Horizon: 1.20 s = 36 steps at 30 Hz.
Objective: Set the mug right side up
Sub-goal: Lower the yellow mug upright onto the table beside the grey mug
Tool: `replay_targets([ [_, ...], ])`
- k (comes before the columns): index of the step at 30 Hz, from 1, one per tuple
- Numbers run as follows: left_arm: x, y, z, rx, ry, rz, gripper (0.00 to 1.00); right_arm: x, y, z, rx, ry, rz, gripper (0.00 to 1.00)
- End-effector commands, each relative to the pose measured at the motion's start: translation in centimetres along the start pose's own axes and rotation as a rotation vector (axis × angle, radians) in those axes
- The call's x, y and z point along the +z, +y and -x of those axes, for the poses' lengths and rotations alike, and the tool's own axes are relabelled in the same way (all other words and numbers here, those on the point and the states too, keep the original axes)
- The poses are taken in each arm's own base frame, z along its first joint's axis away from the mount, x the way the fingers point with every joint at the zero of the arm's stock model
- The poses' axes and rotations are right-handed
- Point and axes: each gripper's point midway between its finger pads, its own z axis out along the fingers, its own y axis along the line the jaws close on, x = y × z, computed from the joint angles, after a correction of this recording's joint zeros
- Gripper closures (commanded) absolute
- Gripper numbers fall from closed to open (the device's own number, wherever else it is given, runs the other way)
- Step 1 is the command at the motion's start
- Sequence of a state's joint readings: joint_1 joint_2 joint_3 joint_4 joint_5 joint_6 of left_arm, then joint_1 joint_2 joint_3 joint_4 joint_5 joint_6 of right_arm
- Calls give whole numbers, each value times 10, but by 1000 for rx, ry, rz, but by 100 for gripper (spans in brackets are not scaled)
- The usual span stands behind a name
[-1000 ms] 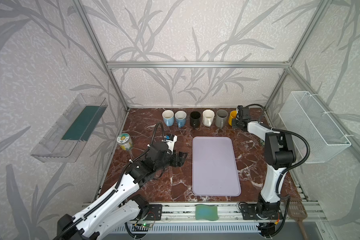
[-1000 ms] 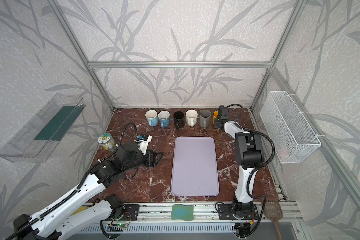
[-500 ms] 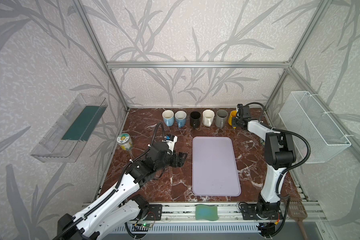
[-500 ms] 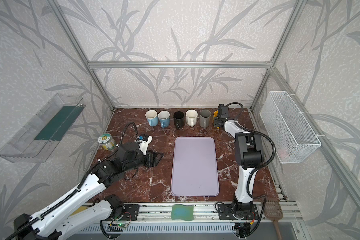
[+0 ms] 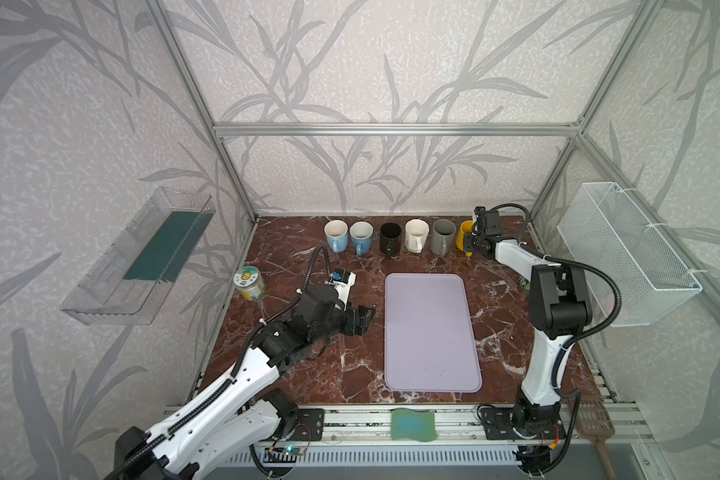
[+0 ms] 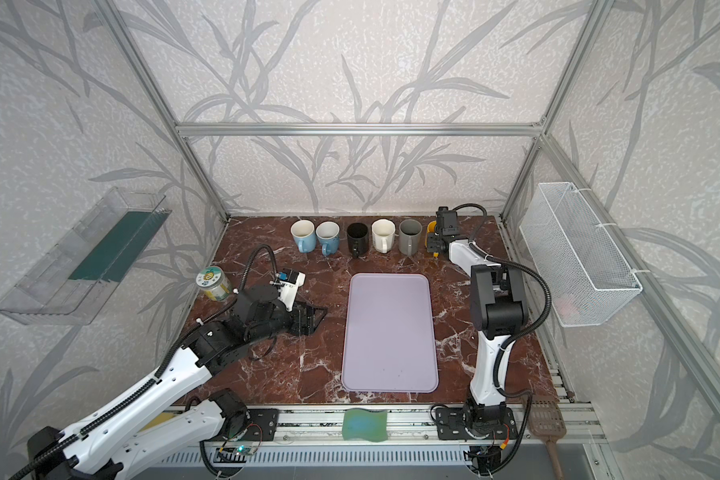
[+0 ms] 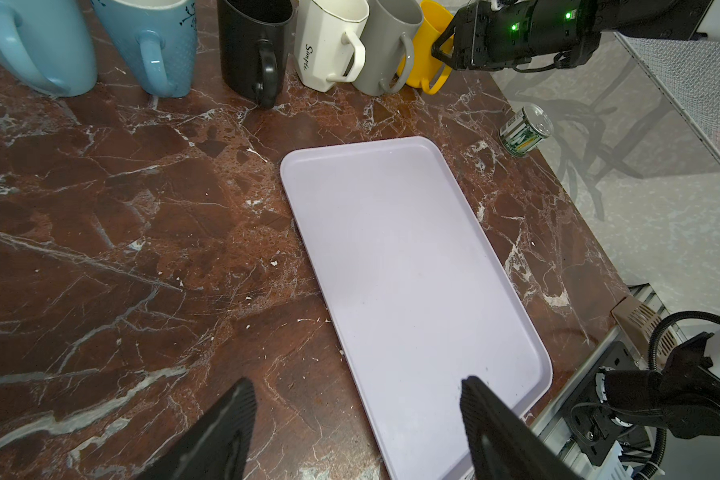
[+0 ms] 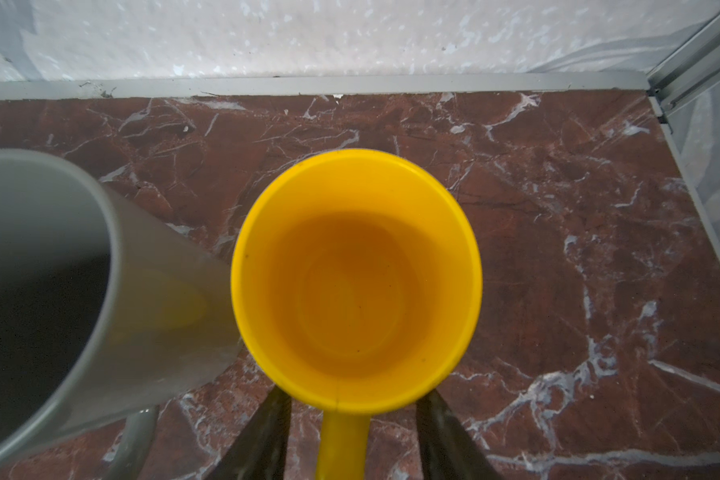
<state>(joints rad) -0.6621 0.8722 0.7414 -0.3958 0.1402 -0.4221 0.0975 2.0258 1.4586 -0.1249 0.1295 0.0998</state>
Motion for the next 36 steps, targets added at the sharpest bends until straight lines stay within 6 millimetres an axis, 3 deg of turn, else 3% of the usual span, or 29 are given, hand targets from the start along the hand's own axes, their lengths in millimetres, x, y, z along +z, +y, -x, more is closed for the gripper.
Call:
replay_targets([
  [1, -5, -4, 4, 11, -5, -5, 20, -15, 2, 19, 4, -51, 18, 50],
  [7, -5, -4, 3, 13, -5, -7, 19, -16, 7, 17, -9, -41, 44, 63],
  [36, -7, -6, 0, 15, -10, -17, 19, -22, 12, 0, -71, 0, 86, 80],
])
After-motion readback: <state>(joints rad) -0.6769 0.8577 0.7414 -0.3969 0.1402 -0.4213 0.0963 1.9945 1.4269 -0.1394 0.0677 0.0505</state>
